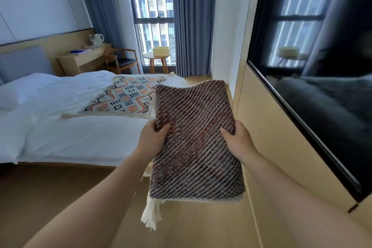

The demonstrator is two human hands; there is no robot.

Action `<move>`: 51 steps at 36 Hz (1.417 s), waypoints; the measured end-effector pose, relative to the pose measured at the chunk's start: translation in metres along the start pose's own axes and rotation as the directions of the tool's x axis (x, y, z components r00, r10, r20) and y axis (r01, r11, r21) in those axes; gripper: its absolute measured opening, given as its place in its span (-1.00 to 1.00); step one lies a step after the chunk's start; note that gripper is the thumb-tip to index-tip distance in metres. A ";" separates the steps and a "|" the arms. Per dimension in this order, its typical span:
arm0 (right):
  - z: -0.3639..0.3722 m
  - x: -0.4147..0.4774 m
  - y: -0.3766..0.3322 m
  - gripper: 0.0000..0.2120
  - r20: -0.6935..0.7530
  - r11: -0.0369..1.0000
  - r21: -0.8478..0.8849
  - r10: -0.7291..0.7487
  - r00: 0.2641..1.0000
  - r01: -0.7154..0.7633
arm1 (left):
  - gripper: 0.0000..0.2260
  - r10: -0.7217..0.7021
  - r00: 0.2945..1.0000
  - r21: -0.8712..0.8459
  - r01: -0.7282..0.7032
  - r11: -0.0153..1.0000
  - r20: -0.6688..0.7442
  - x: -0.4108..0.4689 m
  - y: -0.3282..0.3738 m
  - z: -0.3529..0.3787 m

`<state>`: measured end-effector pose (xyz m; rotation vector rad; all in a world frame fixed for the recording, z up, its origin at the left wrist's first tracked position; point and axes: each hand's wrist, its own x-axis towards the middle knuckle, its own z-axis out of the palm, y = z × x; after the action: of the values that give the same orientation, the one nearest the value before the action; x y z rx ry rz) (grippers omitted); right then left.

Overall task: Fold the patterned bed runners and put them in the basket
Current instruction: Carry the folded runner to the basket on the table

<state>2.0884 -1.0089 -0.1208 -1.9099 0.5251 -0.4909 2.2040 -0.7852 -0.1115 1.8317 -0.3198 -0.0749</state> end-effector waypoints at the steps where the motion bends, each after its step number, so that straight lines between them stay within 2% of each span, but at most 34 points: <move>1: 0.005 0.015 0.002 -0.64 -0.001 1.000 -0.002 0.004 1.000 -0.004 | -0.96 0.002 1.000 -0.007 -0.002 1.000 0.006 0.016 -0.004 0.004; 6: 0.035 0.095 0.005 -0.64 -0.009 0.999 -0.030 0.032 0.999 -0.032 | -0.93 0.001 1.000 -0.036 0.000 0.999 0.011 0.101 -0.023 0.019; 10: 0.059 0.160 0.002 -0.65 0.037 0.996 -0.067 0.069 0.997 -0.067 | -0.76 -0.041 0.998 -0.019 0.042 0.999 0.051 0.171 -0.032 0.022; 15: 0.076 0.230 0.001 -0.70 -0.041 0.996 -0.044 0.071 0.997 -0.073 | -0.76 -0.017 0.995 -0.003 0.017 1.000 0.096 0.258 -0.028 0.032; 24: 0.073 0.341 0.029 -0.76 -0.088 0.997 0.015 0.070 0.994 -0.069 | -0.75 -0.012 0.989 0.013 0.010 1.000 0.148 0.365 -0.025 0.086; 32: 0.050 0.474 0.064 -0.77 -0.079 0.994 0.102 0.034 0.996 -0.026 | -0.74 -0.035 0.996 -0.009 0.036 0.999 0.076 0.457 -0.025 0.162; 35: 0.035 0.524 0.069 -0.71 -0.052 0.996 0.092 0.028 0.998 -0.023 | -0.70 -0.071 0.996 -0.015 0.072 0.997 0.046 0.487 -0.019 0.189; 41: 0.012 0.612 0.072 -0.72 -0.041 0.996 0.092 0.003 0.999 0.000 | -0.72 -0.086 0.996 -0.046 0.086 0.995 0.003 0.550 -0.005 0.229; 51: 0.024 0.723 0.090 -0.72 0.011 0.999 0.033 -0.028 1.000 0.028 | -0.80 -0.022 0.998 0.095 0.029 0.995 -0.067 0.660 -0.026 0.261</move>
<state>2.6820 -1.4308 -0.1426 -1.8896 0.4807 -0.5035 2.7853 -1.1920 -0.1350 1.9296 -0.2575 -0.0170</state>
